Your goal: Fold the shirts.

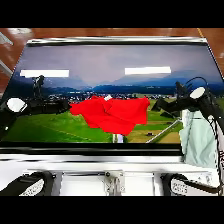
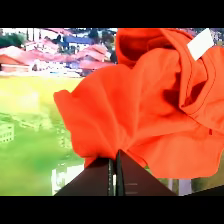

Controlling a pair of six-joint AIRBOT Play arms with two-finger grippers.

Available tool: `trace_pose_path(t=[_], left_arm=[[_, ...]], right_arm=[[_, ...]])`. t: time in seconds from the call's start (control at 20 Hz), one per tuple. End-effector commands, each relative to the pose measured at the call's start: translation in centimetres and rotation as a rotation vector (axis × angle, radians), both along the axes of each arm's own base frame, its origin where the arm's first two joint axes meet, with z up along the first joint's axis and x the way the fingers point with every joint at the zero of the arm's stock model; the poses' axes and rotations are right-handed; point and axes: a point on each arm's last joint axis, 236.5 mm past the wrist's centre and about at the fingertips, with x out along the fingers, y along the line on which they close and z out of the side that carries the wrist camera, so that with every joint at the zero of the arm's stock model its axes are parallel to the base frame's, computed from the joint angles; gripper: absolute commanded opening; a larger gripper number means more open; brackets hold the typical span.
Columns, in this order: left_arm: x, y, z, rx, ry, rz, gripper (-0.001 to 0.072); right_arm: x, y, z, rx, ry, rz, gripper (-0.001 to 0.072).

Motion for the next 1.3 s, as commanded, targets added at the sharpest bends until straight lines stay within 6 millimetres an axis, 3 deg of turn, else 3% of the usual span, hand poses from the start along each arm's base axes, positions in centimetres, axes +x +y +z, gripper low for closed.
trace_pose_path(t=[0.0,0.3,0.6,0.7,0.75,0.8,0.9,1.0,1.05,1.25], left_arm=[[0.0,-0.2,-0.1,0.001,0.002,-0.004,0.0037],[0.0,-0.2,-0.1,0.0,0.002,-0.005,0.0037],[0.1,-0.2,0.0,-0.001,-0.002,-0.004,0.0038],[0.1,-0.2,0.0,0.0,-0.002,-0.004,0.0038],[0.1,-0.2,0.0,0.0,-0.003,-0.004,0.0038],[0.1,-0.2,0.0,0.0,-0.003,-0.004,0.0038],[0.1,-0.2,0.0,0.0,-0.003,-0.004,0.0038],[0.1,-0.2,0.0,0.0,-0.003,-0.004,0.0038],[0.1,-0.2,0.0,0.0,-0.003,-0.004,0.0038],[0.1,-0.2,0.0,0.001,-0.004,-0.004,0.0038]], right_arm=[[-3.3,0.7,-1.8,0.036,0.102,0.02,0.0691],[-1.2,6.6,-4.7,0.161,0.104,-0.042,0.0691],[-0.4,8.1,-6.4,0.144,0.097,-0.061,0.0687],[-0.1,7.9,-6.4,0.139,0.092,-0.076,0.0423],[0.0,7.9,-6.4,0.14,0.09,-0.08,0.0371],[0.0,7.9,-6.4,0.14,0.091,-0.086,0.037],[0.0,7.9,-6.4,0.141,0.094,-0.092,0.0164],[0.1,7.9,-6.4,0.141,0.097,-0.104,0.0144],[0.0,7.9,-6.4,0.142,0.099,-0.104,0.006],[0.1,7.9,-6.2,0.143,0.087,-0.092,0.0057]])
